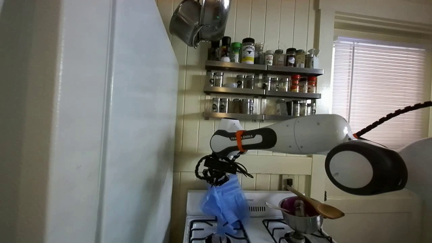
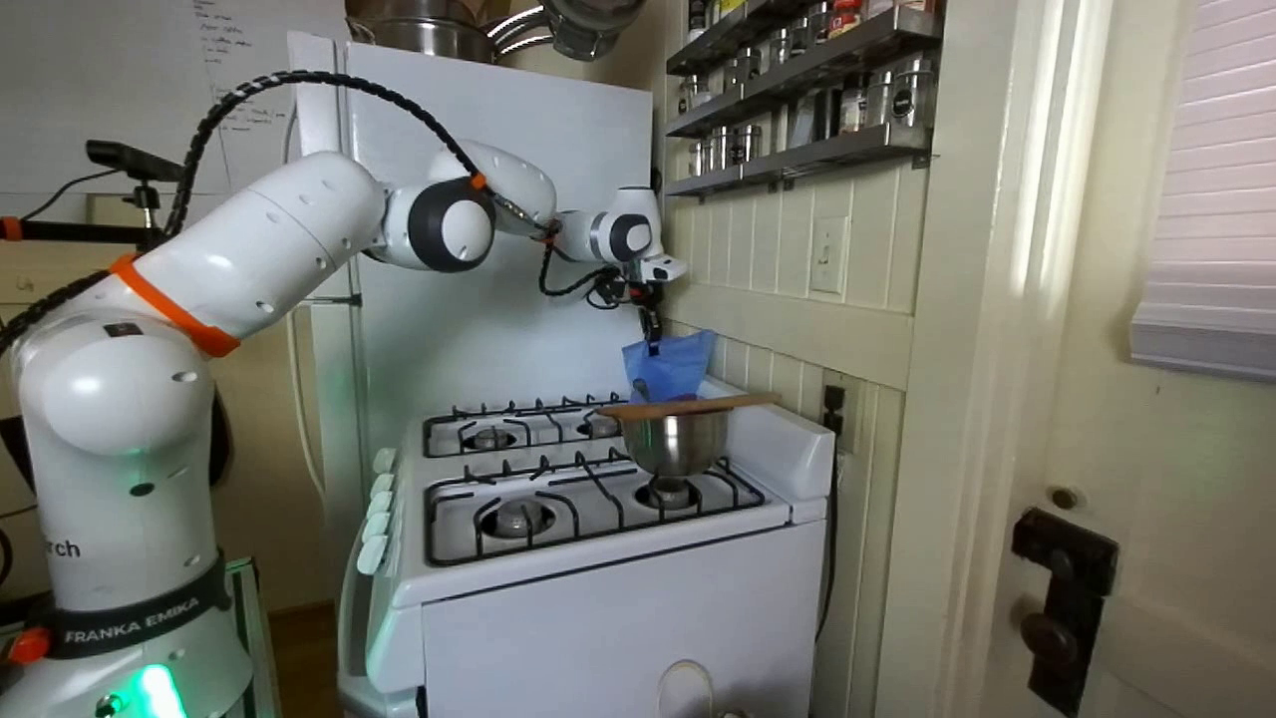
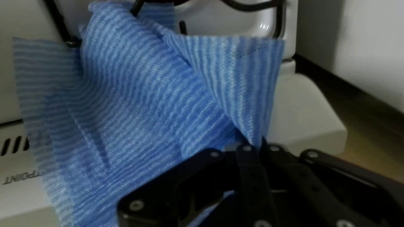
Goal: Use the blue fabric to wipe the stove.
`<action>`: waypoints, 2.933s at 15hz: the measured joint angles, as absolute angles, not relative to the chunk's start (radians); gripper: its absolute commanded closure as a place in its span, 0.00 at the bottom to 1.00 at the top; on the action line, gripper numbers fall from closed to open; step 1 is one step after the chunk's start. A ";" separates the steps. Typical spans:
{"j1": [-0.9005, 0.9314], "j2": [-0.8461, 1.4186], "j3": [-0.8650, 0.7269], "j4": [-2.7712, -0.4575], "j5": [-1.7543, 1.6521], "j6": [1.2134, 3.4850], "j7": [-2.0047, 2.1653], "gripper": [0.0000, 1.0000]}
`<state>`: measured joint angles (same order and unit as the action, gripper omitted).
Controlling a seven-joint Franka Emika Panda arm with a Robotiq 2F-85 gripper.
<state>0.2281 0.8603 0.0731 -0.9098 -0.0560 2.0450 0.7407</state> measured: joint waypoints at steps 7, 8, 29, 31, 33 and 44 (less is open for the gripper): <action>0.222 0.972 0.108 -0.735 0.041 1.788 0.414 1.00; 0.216 0.978 0.108 -0.721 0.047 1.723 0.391 1.00; -0.018 0.949 0.082 -0.720 0.056 1.530 0.596 1.00; 0.010 0.950 0.079 -0.720 0.032 1.561 0.607 1.00; 0.062 0.954 0.061 -0.718 -0.028 1.591 0.625 1.00; 0.298 1.030 -0.025 -0.609 -0.288 1.720 0.618 1.00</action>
